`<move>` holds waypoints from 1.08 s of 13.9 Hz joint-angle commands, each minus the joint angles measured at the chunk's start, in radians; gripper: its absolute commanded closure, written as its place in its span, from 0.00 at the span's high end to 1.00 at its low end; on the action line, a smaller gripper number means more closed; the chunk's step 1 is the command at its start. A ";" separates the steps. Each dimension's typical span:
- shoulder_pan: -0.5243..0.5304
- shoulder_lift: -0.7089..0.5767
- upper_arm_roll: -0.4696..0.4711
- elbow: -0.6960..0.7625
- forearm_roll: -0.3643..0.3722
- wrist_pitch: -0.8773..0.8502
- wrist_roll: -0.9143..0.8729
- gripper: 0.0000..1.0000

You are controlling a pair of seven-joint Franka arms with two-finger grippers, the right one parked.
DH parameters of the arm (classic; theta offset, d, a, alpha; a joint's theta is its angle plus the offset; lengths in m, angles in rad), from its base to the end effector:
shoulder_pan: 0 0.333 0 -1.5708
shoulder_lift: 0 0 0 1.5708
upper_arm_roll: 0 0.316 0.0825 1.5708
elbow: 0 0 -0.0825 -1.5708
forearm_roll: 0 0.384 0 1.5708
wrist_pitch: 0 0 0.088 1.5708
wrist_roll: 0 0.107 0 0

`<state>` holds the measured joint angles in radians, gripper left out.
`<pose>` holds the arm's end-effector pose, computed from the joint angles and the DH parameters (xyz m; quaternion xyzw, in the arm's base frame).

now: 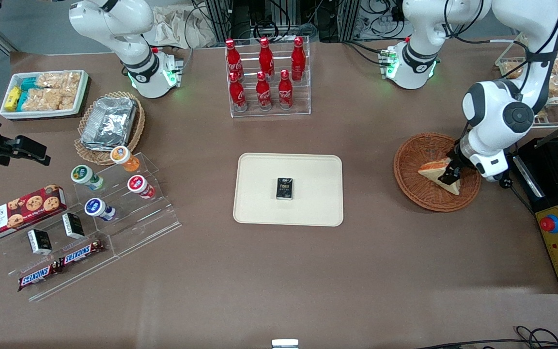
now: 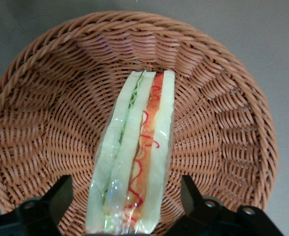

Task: Place sandwich from basket to tray
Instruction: 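Lower the open left gripper and close it on the wrapped sandwich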

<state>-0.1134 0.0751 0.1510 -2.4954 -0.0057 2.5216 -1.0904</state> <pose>0.4653 0.0183 0.2527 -0.8436 -0.5363 0.0187 0.0156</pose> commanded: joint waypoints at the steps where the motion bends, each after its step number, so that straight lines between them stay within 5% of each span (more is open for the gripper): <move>1: -0.003 0.018 -0.005 -0.025 -0.007 0.083 -0.026 0.04; 9: -0.005 -0.003 -0.051 0.010 0.013 0.057 -0.005 0.00; 15: 0.000 -0.092 -0.048 0.250 0.016 -0.373 0.217 0.00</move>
<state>-0.1152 0.0053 0.1032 -2.3563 -0.0018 2.3116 -0.9333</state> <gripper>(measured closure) 0.793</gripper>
